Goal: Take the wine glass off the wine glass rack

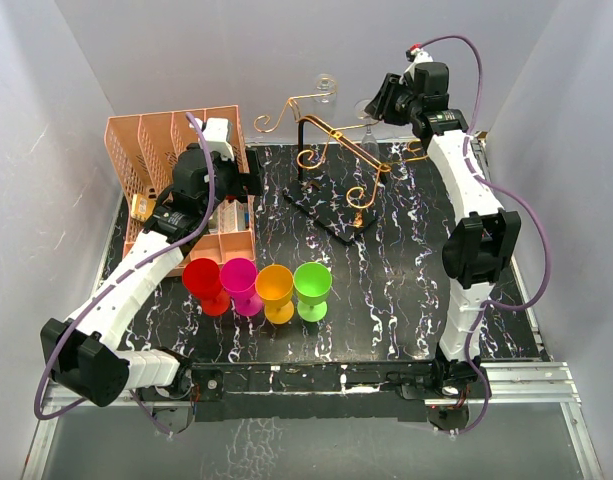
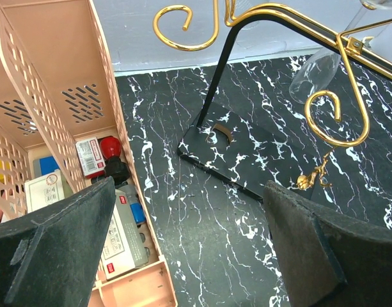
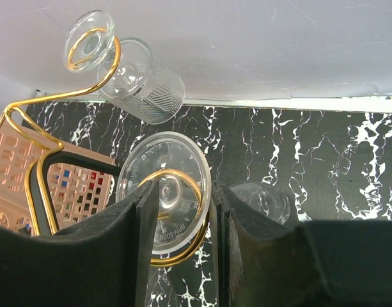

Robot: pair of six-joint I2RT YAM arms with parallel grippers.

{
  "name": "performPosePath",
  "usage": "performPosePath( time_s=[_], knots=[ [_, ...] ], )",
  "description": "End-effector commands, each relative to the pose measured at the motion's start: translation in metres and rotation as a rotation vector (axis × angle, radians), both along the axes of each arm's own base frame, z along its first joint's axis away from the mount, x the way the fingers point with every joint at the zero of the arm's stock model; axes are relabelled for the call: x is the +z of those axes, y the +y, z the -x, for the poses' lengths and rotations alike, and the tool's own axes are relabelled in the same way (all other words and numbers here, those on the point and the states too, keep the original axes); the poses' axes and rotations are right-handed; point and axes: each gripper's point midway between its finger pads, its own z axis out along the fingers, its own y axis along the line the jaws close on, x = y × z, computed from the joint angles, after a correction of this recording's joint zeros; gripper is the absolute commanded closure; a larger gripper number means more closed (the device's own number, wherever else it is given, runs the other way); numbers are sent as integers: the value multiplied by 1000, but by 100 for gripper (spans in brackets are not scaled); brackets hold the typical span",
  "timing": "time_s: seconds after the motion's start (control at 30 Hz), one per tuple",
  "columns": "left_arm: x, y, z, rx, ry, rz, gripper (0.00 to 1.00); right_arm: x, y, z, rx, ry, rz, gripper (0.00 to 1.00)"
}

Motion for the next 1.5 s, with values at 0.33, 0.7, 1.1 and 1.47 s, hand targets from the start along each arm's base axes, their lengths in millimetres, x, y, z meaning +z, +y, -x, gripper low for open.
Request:
performPosePath(
  time_s=[0.33,0.7,1.1,1.47],
  knots=[
    [11,-4,2,-19,-25,23,3,20,-11,-15,-47,-87,30,74],
    [8,-5,1,-18,-13,28,3,38,-10,-15,-68,-115,-7,92],
    [7,-2,0,-2,-13,24,3,47,-9,-12,-179,-22,-226,92],
    [8,-1,1,4,-16,22,3,63,-3,-7,-190,41,-517,93]
  ],
)
